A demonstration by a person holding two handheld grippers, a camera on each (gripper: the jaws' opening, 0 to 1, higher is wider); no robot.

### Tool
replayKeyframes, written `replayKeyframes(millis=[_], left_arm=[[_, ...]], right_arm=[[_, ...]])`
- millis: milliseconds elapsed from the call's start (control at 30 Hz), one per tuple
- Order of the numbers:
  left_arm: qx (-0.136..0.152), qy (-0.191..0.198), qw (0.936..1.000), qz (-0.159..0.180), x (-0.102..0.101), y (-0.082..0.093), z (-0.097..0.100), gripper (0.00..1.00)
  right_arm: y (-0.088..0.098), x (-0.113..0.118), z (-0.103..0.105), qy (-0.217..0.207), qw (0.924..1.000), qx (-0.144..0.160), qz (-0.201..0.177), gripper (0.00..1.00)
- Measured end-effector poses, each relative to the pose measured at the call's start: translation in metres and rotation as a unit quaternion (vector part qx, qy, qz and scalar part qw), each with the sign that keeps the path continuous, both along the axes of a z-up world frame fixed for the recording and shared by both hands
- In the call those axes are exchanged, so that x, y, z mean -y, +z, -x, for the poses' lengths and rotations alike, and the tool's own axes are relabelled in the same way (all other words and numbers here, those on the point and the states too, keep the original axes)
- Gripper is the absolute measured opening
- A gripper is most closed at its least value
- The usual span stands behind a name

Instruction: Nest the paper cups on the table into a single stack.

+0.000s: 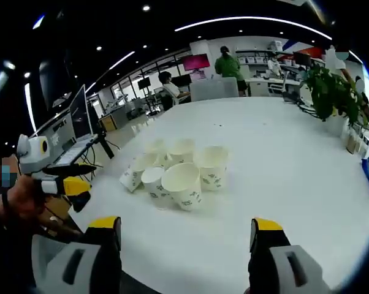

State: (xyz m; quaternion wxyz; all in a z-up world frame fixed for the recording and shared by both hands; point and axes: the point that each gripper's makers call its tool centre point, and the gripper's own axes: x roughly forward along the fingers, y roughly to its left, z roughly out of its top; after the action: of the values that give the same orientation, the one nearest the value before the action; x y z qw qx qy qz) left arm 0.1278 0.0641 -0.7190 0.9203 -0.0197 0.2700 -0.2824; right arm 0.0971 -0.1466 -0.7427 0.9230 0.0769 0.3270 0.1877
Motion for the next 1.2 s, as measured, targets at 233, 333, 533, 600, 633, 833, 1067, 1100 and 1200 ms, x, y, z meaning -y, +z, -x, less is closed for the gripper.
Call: replayKeyframes(millis=[233, 333, 533, 600, 633, 833, 1067, 1100, 1200], left_arm=[[-0.002, -0.002, 1.0000, -0.001, 0.001, 0.000, 0.001, 0.73], [-0.003, -0.001, 1.0000, -0.001, 0.001, -0.001, 0.001, 0.73], [-0.006, 0.000, 1.0000, -0.001, 0.001, -0.004, 0.001, 0.73], [-0.006, 0.000, 1.0000, -0.002, 0.000, -0.006, 0.000, 0.73], [-0.007, 0.000, 1.0000, -0.002, -0.001, -0.007, 0.000, 0.73], [-0.009, 0.001, 1.0000, -0.001, -0.001, -0.008, -0.001, 0.73], [-0.012, 0.000, 0.9999, -0.002, -0.001, -0.010, 0.000, 0.73], [-0.013, 0.000, 0.9999, -0.002, -0.001, -0.011, 0.001, 0.73], [-0.014, -0.002, 0.9999, -0.003, 0.000, -0.012, 0.001, 0.73]], right_arm=[[0.000, -0.003, -0.001, 0.001, 1.0000, -0.001, -0.003, 0.87], [0.000, -0.002, -0.001, 0.002, 1.0000, -0.002, -0.003, 0.87], [-0.002, -0.001, -0.002, 0.003, 1.0000, -0.006, -0.004, 0.87], [-0.002, -0.002, -0.001, 0.003, 1.0000, -0.006, -0.004, 0.87], [-0.002, -0.002, -0.001, 0.003, 1.0000, -0.007, -0.005, 0.87], [-0.006, -0.003, -0.003, 0.005, 0.9999, -0.009, -0.006, 0.86], [-0.008, -0.002, -0.003, 0.005, 0.9999, -0.014, -0.008, 0.85], [-0.008, -0.003, -0.003, 0.006, 0.9999, -0.014, -0.007, 0.85], [-0.008, -0.002, -0.004, 0.005, 0.9998, -0.016, -0.009, 0.84]])
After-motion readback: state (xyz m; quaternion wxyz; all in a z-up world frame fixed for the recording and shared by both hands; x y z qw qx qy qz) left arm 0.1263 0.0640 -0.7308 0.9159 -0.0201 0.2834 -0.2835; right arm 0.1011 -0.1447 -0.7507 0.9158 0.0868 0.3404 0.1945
